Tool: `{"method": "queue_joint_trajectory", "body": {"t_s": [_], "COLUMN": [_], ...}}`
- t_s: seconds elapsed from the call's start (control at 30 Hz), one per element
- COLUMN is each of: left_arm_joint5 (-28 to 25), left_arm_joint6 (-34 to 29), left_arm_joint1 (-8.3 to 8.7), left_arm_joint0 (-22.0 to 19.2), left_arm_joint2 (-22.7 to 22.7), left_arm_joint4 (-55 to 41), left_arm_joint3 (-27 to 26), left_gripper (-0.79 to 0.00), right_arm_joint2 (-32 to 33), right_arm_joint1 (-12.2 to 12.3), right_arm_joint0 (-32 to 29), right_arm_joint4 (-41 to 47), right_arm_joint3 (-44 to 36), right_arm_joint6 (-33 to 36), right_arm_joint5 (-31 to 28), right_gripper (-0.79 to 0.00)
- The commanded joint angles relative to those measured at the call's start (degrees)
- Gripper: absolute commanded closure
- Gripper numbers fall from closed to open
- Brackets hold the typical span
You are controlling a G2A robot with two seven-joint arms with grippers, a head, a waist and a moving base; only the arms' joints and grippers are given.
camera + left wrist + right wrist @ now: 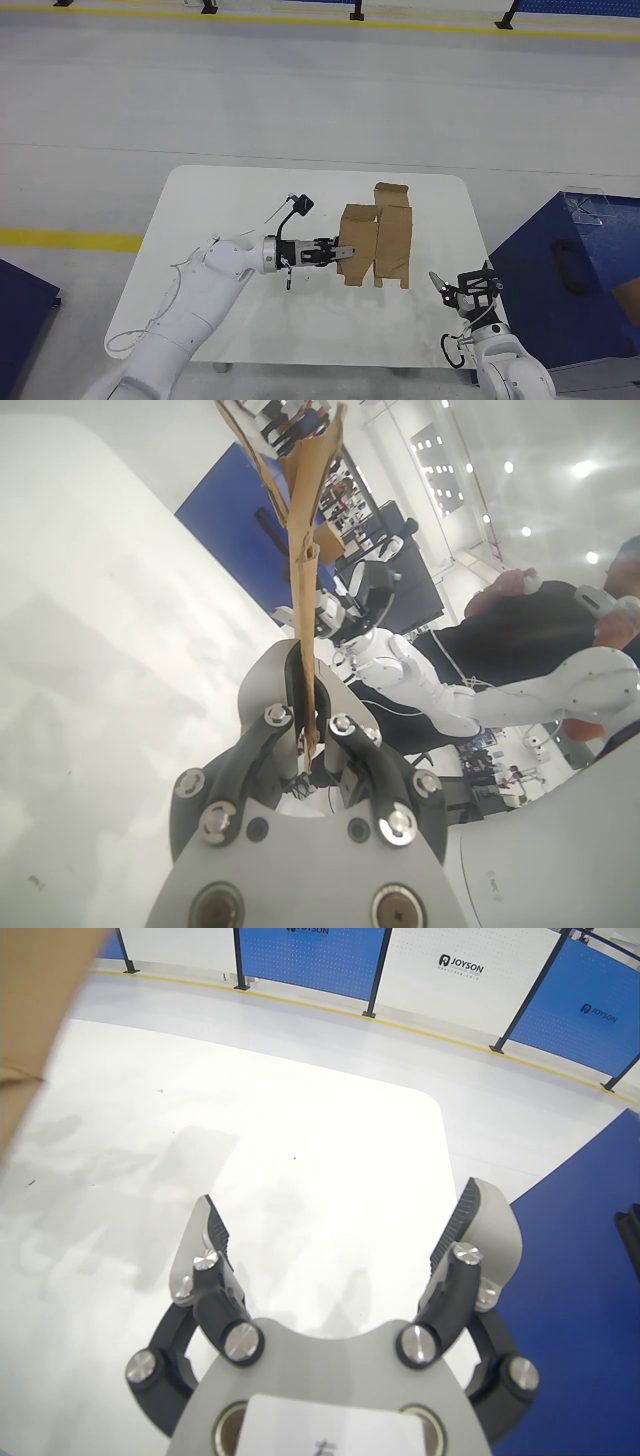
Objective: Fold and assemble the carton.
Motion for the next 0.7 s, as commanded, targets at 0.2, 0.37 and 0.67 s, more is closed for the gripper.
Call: {"method": "queue_joint_trajectory", "body": {"t_s": [0.2,0.37,0.67], "left_arm_joint5": [4.56,7.24,7.45], "left_arm_joint6": [-4.17,-4.73,-4.45], "left_arm_joint1": [7.22,8.35,8.35], "left_arm_joint0": [24.26,29.22,29.32], "left_arm_joint2": [-18.90,-22.71,-22.64], "left_arm_joint4": [2.37,2.85,2.91], "left_arm_joint3": [-35.03,-40.92,-40.95], "left_gripper": [0.000,0.000,0.000], "right_arm_joint2": [0.00,0.00,9.78], "right_arm_joint1": [0.00,0.00,1.52], "right_arm_joint0": [0.00,0.00,-3.08], "right_arm_joint4": [0.00,0.00,42.09], "right_arm_joint3": [0.00,0.00,-10.11], "right_arm_joint6": [0.00,0.00,27.08], "right_arm_joint5": [0.00,0.00,-26.96], "right_gripper": [-0.785,-0.785,-0.785]}}
